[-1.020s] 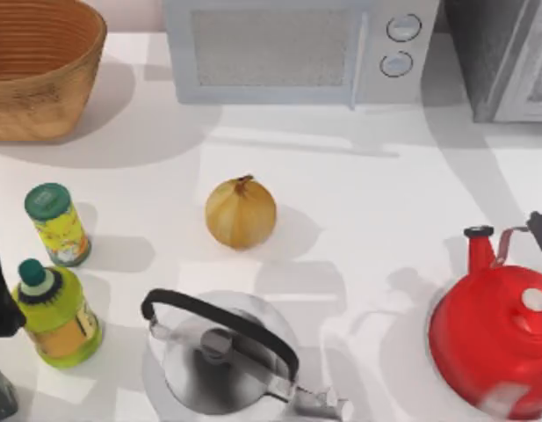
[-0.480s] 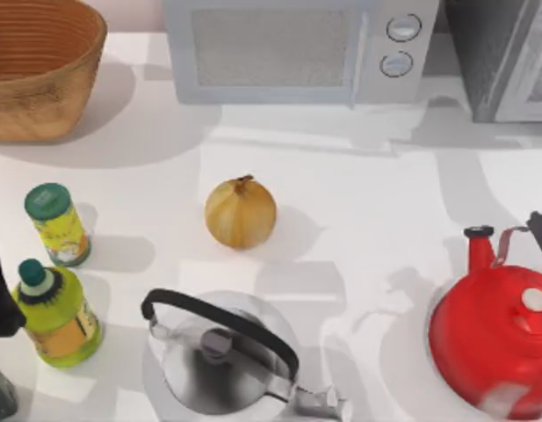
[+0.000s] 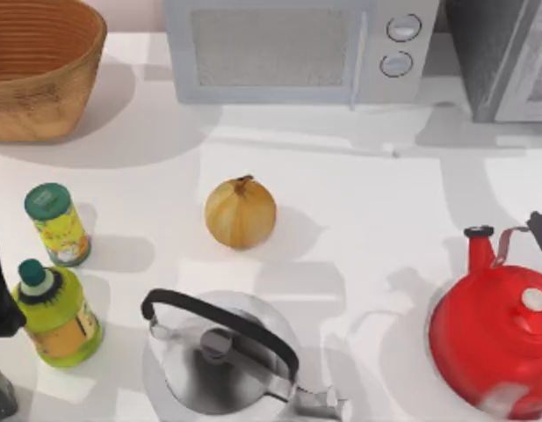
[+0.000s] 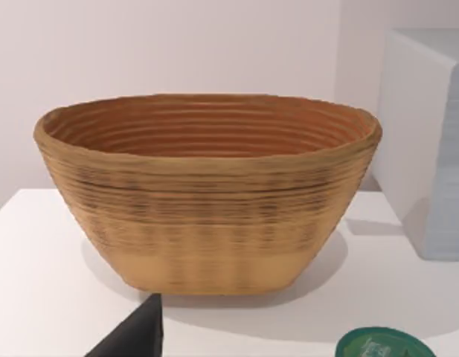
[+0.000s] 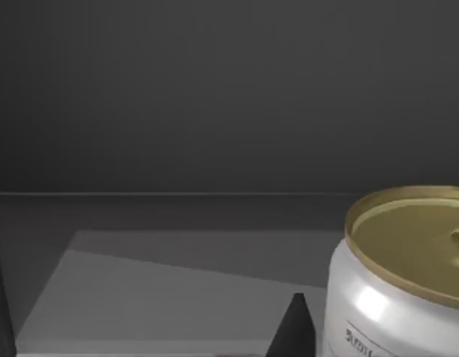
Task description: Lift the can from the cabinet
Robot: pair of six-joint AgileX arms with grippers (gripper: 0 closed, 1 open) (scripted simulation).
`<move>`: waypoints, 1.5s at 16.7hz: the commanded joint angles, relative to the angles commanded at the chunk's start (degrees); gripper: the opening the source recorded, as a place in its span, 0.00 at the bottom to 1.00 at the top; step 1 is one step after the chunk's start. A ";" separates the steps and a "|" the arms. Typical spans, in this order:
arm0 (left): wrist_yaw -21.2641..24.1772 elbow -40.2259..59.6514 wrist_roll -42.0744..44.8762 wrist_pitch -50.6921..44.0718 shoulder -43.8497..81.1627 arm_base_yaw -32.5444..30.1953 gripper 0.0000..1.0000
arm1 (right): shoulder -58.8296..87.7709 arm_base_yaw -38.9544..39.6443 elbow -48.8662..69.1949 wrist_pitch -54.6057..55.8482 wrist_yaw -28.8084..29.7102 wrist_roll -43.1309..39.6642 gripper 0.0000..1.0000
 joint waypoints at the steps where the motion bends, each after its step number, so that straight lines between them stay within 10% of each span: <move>1: 0.00 0.00 0.00 0.00 0.00 0.00 1.00 | -0.97 -0.46 -1.52 0.48 -0.54 -0.04 0.00; 25: 0.00 0.00 0.00 0.00 0.00 0.00 1.00 | -67.45 -31.68 -103.14 35.19 -32.32 -0.78 0.00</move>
